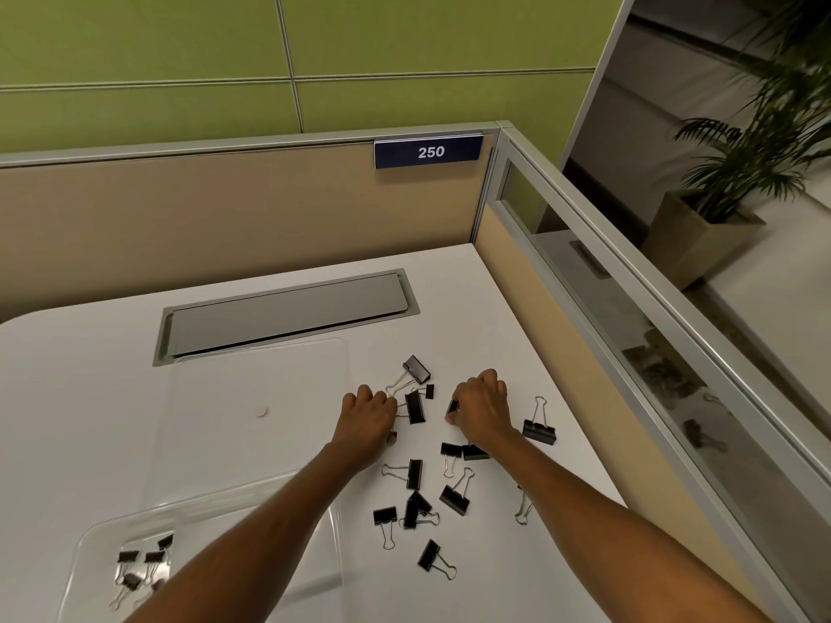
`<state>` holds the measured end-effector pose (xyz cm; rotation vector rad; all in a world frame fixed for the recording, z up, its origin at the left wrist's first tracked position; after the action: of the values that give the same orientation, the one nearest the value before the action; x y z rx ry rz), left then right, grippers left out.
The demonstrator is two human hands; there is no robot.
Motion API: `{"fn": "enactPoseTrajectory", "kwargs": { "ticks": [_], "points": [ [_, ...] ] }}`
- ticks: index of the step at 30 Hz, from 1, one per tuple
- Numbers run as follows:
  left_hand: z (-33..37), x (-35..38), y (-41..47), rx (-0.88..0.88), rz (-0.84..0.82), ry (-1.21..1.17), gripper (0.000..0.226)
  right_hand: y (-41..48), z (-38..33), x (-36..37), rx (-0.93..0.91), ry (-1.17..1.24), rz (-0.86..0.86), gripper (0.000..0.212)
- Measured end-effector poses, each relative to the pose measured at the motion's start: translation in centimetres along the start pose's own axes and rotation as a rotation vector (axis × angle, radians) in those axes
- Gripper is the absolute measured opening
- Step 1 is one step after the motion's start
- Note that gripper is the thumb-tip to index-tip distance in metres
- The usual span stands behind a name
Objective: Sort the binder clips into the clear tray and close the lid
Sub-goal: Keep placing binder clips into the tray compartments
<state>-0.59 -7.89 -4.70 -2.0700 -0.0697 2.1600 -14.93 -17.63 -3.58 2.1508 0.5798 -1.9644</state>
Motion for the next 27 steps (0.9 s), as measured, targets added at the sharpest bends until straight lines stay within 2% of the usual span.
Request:
{"fn": "enactPoseTrajectory", "kwargs": {
  "ticks": [4, 9, 13, 16, 22, 27],
  "points": [
    [0.1, 0.0, 0.2, -0.008, -0.01, -0.005, 0.031, 0.0, 0.1, -0.1, 0.035, 0.032, -0.003, 0.036],
    [0.5, -0.5, 0.1, -0.015, 0.006, -0.038, 0.027, -0.2, 0.4, 0.2, 0.048, 0.077, -0.053, 0.031],
    [0.6, -0.2, -0.1, -0.004, 0.006, 0.0, 0.04, -0.4, 0.6, 0.4, 0.078, 0.164, -0.069, 0.023],
    [0.5, -0.3, -0.1, -0.001, 0.028, -0.015, 0.043, -0.7, 0.5, -0.1, 0.112, 0.272, -0.041, 0.019],
    [0.7, -1.8, -0.3, 0.092, 0.117, -0.13, 0.03, -1.3, 0.0, -0.2, 0.215, 0.418, -0.021, 0.022],
    [0.2, -2.3, 0.0, 0.211, 0.071, -0.11, 0.04, -1.6, -0.5, -0.2, 0.229, 0.464, -0.03, 0.024]
  ]
}}
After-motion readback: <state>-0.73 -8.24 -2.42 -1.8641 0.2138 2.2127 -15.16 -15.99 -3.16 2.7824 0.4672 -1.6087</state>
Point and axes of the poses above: each hand's wrist, its own y-axis towards the middle knuckle, its own x-axis out of the palm, z = x × y, the point moved 8 cm from there along y, towards the middle knuckle, and after that the axes turned 7 degrees about x, right-handed, at the moved point
